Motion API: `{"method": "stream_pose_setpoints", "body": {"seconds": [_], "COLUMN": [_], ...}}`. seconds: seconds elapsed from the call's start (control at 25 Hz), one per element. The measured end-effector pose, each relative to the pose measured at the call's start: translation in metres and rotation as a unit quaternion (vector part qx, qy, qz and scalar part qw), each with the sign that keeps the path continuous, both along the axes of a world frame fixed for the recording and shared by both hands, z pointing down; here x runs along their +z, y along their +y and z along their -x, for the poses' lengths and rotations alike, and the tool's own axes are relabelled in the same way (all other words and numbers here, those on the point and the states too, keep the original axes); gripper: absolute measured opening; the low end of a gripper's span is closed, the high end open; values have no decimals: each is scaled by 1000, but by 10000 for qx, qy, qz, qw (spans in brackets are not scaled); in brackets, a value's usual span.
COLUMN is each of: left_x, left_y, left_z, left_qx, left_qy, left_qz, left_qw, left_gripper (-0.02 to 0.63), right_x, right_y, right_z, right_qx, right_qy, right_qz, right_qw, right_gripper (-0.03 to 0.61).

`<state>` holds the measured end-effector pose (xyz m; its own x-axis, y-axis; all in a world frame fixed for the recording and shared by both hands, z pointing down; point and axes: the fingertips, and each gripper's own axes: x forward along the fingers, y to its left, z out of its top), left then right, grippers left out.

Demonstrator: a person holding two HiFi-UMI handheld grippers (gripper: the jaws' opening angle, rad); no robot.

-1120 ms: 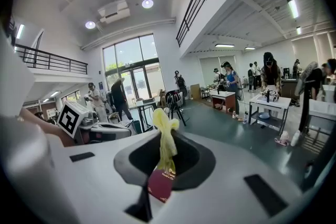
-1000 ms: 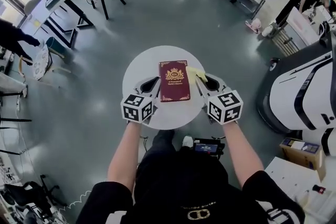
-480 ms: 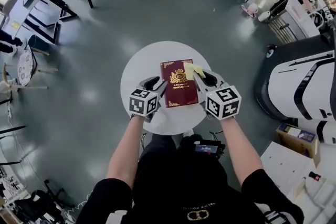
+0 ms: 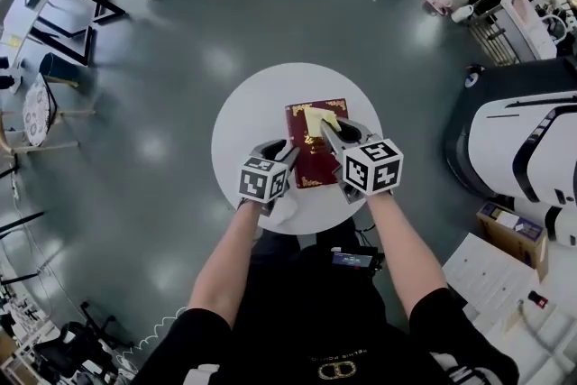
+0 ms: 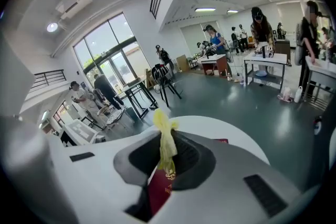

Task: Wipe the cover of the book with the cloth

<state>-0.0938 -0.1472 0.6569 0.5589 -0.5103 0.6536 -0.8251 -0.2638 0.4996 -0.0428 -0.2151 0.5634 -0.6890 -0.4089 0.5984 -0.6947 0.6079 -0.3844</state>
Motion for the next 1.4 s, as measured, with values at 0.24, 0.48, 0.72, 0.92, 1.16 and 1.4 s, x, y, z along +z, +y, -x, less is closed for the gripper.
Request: {"method": "stream_pose_setpoints", "body": {"seconds": [0.24,0.48,0.72,0.92,1.16,1.4], "left_x": [14,18,19,19,18,20], "left_y": [3,4,6,6,6,6], "left_z": [-3,-4,-3,-3,-4,-3], "left_qx": [-88,-167,-249,-175,-191,-181], "left_qy": [71,235,391,310,281,204], "left_qz": [193,304,339,326,338,319], "left_qw": [9997,9991,9983,9988,9989,9991], "left_gripper": [133,121,98,97,97,97], "right_x": [39,68,87,98,99,100], "right_y": [-4,-10,-13,-16,-17,-18], "right_z": [27,39,45,44,40,32], "right_qx": [-150,-19,157,258,270,271], "right_qy": [172,231,387,575,665,755], "right_qz": [432,840,1093,1077,968,865], "right_qw": [9988,9962,9931,9922,9927,9930], "right_gripper": [87,87,87,87,87,87]}}
